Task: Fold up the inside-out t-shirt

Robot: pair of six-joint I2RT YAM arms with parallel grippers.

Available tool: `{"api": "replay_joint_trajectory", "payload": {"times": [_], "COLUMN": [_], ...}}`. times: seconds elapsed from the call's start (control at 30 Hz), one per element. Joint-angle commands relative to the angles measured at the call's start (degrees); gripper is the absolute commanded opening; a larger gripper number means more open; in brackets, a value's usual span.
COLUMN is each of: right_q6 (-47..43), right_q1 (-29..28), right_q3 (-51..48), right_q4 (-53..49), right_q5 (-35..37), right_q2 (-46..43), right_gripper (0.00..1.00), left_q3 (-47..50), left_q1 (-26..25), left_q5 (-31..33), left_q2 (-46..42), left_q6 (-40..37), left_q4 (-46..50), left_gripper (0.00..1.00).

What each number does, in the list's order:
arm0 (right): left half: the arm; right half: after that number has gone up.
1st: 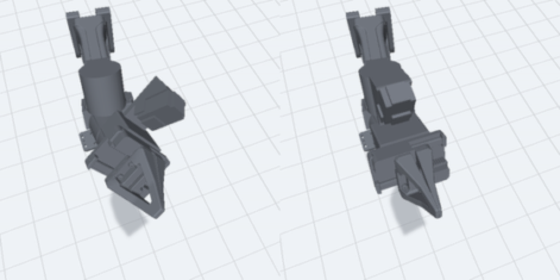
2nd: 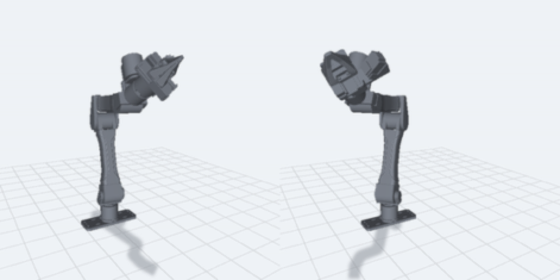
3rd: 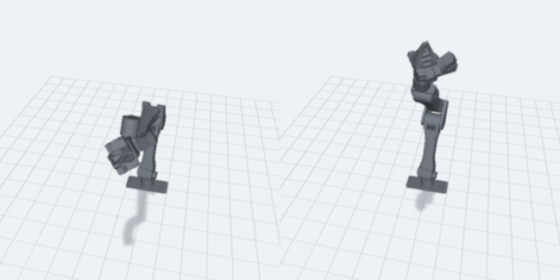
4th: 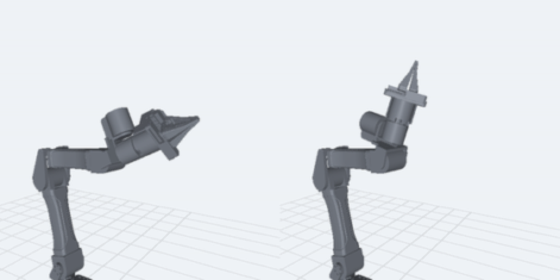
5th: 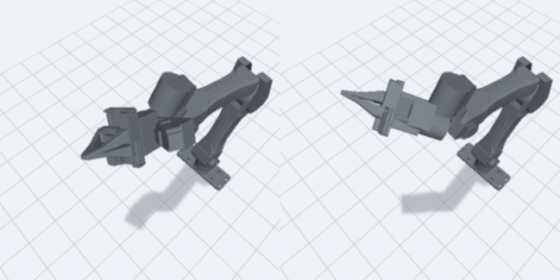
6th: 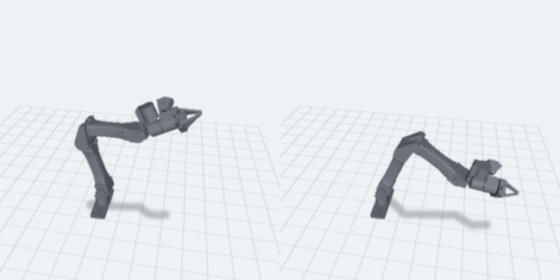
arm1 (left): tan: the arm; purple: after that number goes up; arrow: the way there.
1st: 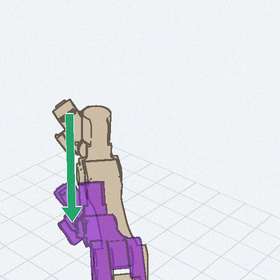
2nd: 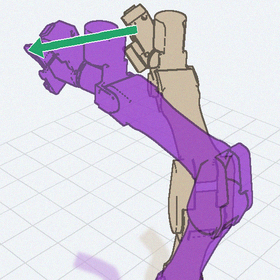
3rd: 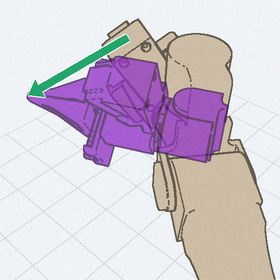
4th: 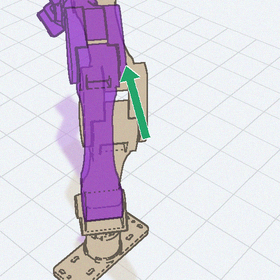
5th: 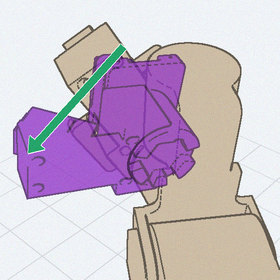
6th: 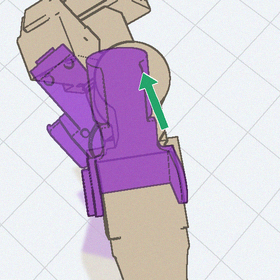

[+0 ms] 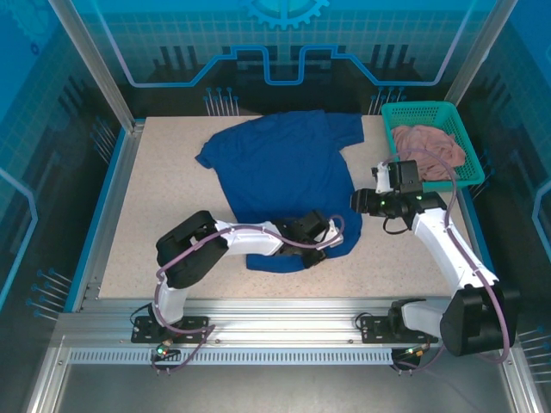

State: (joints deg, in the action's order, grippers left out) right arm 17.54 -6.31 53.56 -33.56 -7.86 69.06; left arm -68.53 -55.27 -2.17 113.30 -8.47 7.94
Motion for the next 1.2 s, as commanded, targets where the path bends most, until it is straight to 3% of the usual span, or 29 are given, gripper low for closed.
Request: {"api": "replay_joint_trajectory", "payload": {"times": [0.0, 0.17, 0.27, 0.5, 0.6, 0.77, 1.0, 1.07, 1.17], "right_q6": [-0.5, -3.3, -2.7, -9.8, -14.0, -17.4, -22.3, -22.6, -19.2], "right_q1": [0.6, -0.9, -5.8, -26.5, -33.0, -35.1, -36.1, -35.8, -33.3], "right_q3": [-0.7, -6.3, -11.8, -27.2, -31.7, -29.2, -18.6, -16.5, -13.6], "right_q4": [-1.5, 2.4, 9.2, 36.3, 51.9, 67.7, 73.9, 74.4, 71.8], "right_q5": [1.2, -3.8, -7.0, -1.2, 7.3, 15.6, 24.9, 28.7, 28.3], "right_q2": [-2.7, -9.3, -13.3, -14.1, -8.3, 9.2, 27.4, 30.1, 31.5], "right_gripper": [0.57, 0.57, 0.57, 0.53, 0.53, 0.46, 0.37, 0.33, 0.32], "left_q3": [2.1, 7.4, 8.9, 7.5, 5.6, 0.2, -3.8, -4.8, -4.9], "left_q1": [3.4, 11.0, 15.0, 22.1, 23.7, 24.6, 25.3, 25.6, 26.1], "left_q5": [-5.2, -14.1, -16.0, -20.1, -21.6, -23.4, -25.4, -26.0, -26.0], "left_q2": [-4.2, -13.9, -17.4, -22.3, -24.2, -26.0, -27.3, -27.6, -28.7], "left_q6": [7.6, 25.6, 32.6, 39.1, 40.2, 38.4, 38.0, 37.8, 37.1], "left_q4": [-0.9, -13.0, -15.3, -12.4, -10.1, -1.9, 2.4, 3.4, 3.9], "left_gripper": [0.00, 0.00, 0.00, 0.00, 0.00, 0.00, 0.00, 0.00, 0.00]}}
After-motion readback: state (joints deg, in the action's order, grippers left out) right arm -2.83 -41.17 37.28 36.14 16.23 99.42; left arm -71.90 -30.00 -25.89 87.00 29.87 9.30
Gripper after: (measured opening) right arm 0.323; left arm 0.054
